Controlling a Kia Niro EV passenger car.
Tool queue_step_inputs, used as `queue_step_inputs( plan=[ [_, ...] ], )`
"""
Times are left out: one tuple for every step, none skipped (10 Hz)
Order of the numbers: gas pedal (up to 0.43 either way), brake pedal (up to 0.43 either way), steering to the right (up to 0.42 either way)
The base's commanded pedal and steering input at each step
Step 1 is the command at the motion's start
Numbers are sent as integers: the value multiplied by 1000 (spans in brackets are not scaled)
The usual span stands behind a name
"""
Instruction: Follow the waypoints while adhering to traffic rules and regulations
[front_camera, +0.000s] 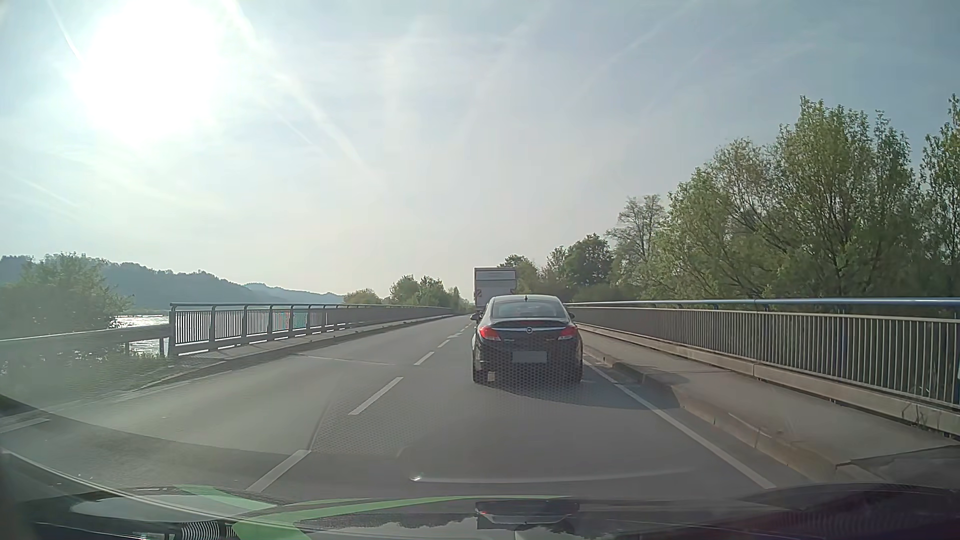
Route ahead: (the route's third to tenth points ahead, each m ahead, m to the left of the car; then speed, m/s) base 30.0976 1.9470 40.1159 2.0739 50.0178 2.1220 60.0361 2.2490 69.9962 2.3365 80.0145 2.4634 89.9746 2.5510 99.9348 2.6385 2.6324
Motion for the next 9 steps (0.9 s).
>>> queue_step_inputs(
  plan=[
    [28,0,-3],
    [39,0,-3],
    [47,0,-3],
    [47,0,-3],
    [47,0,-3],
    [47,0,-3],
    [47,0,-3],
    [47,0,-3],
    [47,0,-3]
  ],
)
